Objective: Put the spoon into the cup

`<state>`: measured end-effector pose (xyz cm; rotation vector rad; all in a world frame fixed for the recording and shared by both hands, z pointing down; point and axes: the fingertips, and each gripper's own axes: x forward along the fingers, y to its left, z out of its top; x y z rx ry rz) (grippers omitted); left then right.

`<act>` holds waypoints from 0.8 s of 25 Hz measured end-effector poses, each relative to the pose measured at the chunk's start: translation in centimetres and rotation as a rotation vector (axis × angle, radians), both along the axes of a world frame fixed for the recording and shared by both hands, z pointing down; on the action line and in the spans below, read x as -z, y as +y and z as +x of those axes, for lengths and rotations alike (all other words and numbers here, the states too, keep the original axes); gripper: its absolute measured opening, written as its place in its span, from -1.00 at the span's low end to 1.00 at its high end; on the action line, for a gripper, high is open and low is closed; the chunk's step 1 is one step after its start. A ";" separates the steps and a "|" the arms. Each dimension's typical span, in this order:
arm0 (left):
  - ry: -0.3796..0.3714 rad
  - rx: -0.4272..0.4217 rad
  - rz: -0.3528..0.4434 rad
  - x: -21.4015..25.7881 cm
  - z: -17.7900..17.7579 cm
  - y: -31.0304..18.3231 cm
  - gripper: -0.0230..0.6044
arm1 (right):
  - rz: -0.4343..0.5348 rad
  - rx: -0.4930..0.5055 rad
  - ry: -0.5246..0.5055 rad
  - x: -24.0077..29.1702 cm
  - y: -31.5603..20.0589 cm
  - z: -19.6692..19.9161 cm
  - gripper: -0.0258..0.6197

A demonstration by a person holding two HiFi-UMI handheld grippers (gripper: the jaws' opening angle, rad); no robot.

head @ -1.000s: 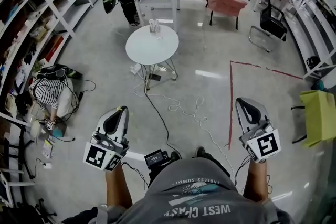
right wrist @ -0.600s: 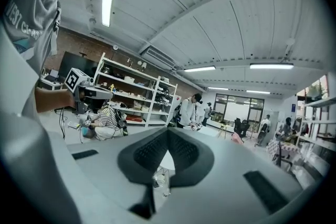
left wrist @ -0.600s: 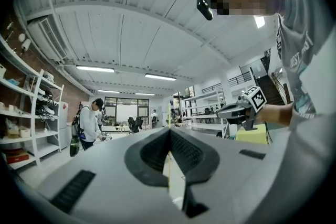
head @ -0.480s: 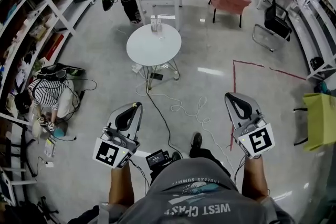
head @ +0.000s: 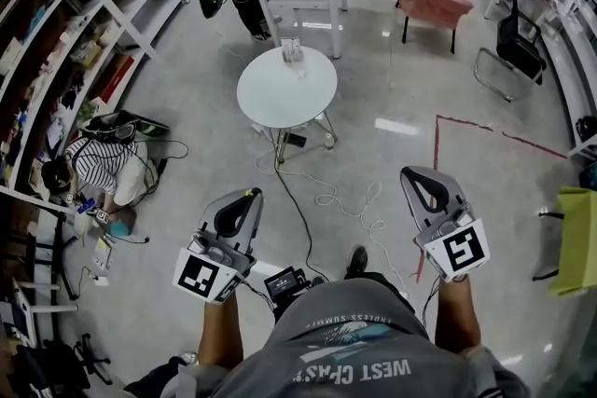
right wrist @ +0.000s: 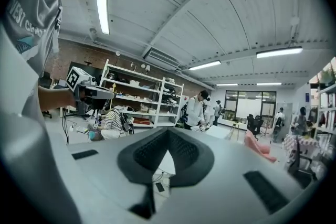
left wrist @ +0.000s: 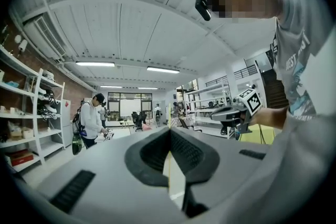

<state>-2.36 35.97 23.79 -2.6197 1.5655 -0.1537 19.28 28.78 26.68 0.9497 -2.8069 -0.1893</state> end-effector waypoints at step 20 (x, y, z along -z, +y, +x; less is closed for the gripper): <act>-0.024 0.080 -0.019 0.7 3.2 -7.0 -0.93 | -0.013 0.112 -0.080 -1.6 -8.2 1.7 -0.92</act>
